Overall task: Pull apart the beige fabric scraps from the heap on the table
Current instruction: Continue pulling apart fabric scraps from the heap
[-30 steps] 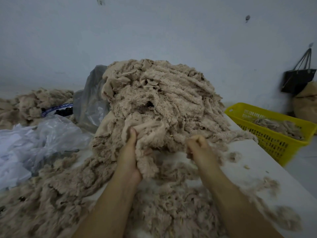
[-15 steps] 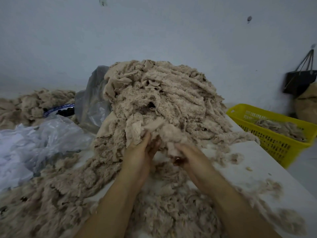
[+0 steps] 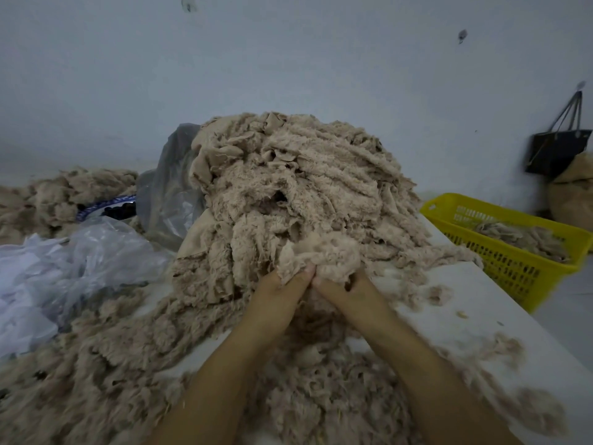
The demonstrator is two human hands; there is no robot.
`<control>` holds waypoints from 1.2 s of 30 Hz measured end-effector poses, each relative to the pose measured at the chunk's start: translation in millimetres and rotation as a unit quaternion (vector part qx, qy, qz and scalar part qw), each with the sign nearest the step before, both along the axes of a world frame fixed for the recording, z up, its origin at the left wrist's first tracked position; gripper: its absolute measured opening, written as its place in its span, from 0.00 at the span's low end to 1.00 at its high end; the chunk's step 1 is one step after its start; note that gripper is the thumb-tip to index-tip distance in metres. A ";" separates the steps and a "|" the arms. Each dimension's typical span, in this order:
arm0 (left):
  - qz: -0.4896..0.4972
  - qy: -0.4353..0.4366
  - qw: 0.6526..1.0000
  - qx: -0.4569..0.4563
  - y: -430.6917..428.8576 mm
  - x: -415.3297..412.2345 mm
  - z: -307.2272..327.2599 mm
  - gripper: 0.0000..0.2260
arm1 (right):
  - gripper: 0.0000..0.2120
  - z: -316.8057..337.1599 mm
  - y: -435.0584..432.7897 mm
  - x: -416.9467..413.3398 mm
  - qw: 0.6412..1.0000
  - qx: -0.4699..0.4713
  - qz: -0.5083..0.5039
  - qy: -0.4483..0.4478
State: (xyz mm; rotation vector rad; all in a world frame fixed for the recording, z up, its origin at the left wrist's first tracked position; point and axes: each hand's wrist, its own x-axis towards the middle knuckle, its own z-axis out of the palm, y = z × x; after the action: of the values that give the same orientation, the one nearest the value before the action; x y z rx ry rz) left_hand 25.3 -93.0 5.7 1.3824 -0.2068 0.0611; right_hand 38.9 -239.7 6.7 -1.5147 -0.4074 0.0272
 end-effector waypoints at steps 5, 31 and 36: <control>-0.030 0.042 0.998 0.043 1.8 -2.2 0.4 0.09 | 0.09 2.8 -4.9 -0.9 0.997 0.023 0.016 0.066; -0.191 -0.073 0.882 0.426 -21.6 -14.3 -9.9 0.14 | 0.21 -8.2 -7.0 13.9 0.985 0.000 0.020 0.169; 0.044 -0.021 0.966 0.255 0.7 1.3 -4.8 0.09 | 0.14 -2.7 -10.2 14.7 0.966 0.169 -0.028 0.194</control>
State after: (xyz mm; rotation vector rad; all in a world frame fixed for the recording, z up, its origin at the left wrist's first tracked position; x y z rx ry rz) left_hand 26.6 -92.3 0.9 1.9064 -0.2032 0.1173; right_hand 53.7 -249.8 3.9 -1.1475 -0.0487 0.1980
